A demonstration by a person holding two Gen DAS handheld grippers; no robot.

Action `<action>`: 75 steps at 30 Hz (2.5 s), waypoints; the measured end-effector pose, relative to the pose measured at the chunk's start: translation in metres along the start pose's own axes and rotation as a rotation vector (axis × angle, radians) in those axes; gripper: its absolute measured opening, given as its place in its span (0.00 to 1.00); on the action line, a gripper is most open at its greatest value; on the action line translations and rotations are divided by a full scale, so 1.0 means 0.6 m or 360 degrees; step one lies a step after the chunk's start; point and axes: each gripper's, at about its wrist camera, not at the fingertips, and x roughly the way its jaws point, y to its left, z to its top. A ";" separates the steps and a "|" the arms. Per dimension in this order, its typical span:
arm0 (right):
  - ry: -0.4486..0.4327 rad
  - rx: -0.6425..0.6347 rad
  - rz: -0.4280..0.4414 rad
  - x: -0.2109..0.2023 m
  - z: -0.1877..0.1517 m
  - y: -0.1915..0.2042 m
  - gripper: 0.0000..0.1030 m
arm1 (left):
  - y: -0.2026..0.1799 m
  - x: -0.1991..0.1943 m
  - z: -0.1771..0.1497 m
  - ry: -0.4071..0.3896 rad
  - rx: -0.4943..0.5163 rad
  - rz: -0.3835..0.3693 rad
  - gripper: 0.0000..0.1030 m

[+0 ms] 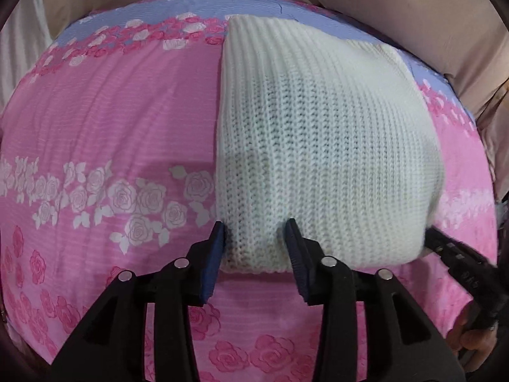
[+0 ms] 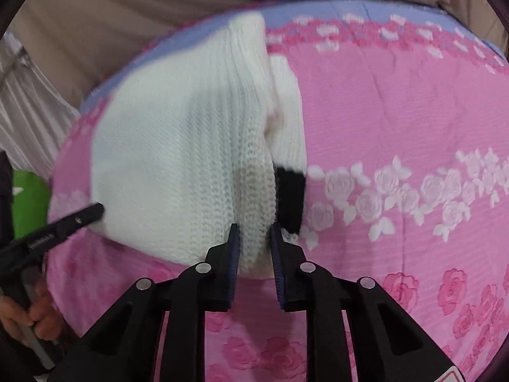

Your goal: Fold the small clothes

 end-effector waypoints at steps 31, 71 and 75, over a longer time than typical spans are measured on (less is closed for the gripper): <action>-0.0437 0.0014 -0.0348 -0.196 -0.054 0.085 0.75 | -0.123 -0.164 -0.042 -0.0444 0.0111 0.0283 0.93; -0.0357 -0.0011 -0.0363 -0.183 -0.058 0.100 0.75 | -0.119 -0.162 -0.044 -0.0416 0.0107 0.0402 0.95; -0.0352 -0.0012 -0.0372 -0.182 -0.057 0.099 0.75 | -0.124 -0.160 -0.044 -0.0412 0.0127 0.0379 0.89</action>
